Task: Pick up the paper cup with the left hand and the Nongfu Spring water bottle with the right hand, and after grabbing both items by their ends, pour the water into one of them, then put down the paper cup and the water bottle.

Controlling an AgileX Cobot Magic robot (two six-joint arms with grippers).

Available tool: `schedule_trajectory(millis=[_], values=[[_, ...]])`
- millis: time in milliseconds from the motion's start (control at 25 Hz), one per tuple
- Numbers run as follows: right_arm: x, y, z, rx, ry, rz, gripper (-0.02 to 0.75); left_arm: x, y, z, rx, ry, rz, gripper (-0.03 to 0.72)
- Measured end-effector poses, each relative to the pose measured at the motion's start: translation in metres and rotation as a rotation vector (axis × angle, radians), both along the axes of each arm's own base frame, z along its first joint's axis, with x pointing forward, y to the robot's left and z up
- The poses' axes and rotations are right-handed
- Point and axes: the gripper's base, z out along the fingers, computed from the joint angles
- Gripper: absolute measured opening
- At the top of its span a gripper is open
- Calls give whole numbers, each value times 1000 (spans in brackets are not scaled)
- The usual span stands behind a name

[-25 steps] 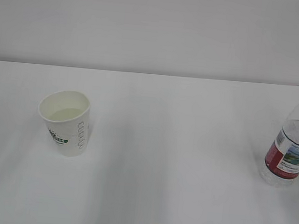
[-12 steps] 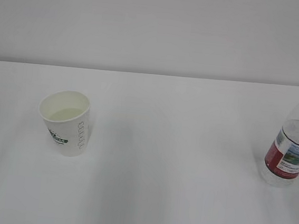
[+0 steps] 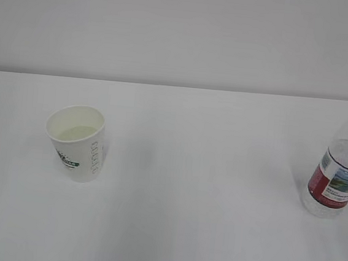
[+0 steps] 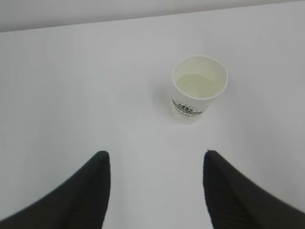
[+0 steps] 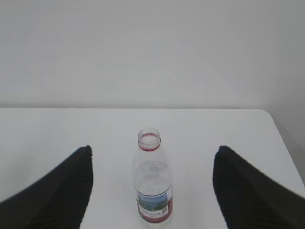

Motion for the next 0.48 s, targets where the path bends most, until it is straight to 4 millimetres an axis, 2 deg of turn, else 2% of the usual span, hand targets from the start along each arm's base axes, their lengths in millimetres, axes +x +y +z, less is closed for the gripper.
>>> schedule_trajectory(millis=[480], values=[[-45,-4,-11,-3,62,-7,591,-33,2,-1,-66,43,-77,446]])
